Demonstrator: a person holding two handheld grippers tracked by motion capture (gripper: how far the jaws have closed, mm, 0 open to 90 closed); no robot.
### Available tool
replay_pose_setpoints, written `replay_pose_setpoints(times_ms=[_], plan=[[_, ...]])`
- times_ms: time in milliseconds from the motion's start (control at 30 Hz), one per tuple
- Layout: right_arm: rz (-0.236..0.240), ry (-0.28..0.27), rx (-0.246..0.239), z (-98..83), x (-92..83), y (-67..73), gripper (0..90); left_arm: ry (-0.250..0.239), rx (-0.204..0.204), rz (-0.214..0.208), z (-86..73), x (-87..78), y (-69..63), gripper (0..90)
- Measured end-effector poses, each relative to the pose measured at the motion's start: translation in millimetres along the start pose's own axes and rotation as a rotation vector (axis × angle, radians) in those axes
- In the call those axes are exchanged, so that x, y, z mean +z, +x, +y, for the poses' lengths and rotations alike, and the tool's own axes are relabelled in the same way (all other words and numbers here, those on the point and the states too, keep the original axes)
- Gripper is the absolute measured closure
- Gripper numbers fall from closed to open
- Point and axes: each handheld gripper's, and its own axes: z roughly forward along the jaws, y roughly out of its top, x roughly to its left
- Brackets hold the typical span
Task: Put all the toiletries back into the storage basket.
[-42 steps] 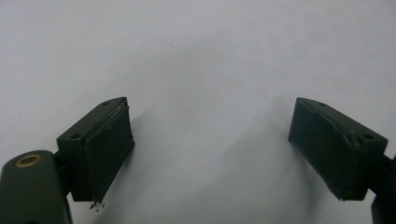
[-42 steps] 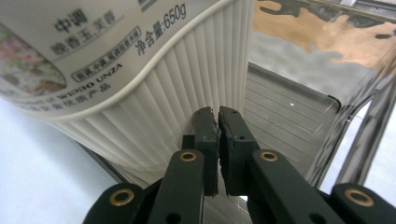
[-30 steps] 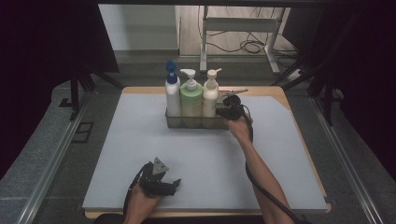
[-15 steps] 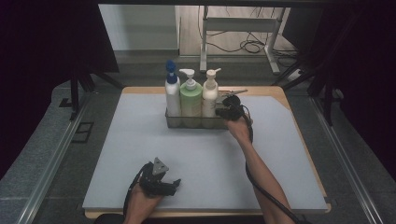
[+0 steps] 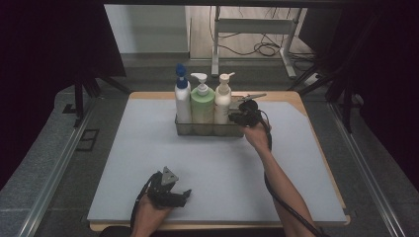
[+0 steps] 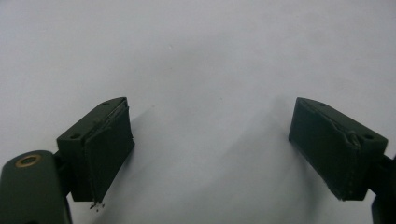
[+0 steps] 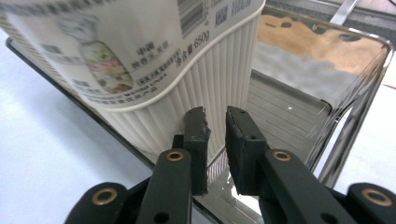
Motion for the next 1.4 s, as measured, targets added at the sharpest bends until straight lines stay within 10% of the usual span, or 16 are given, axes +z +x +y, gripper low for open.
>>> replay_pose_setpoints(times_ms=[1400], plan=[[-0.009, -0.021, -0.136, -13.5, -58.6, 18.5, 19.3, -0.004, -0.001, -0.001, -0.3, 0.1, 0.0, 12.8]])
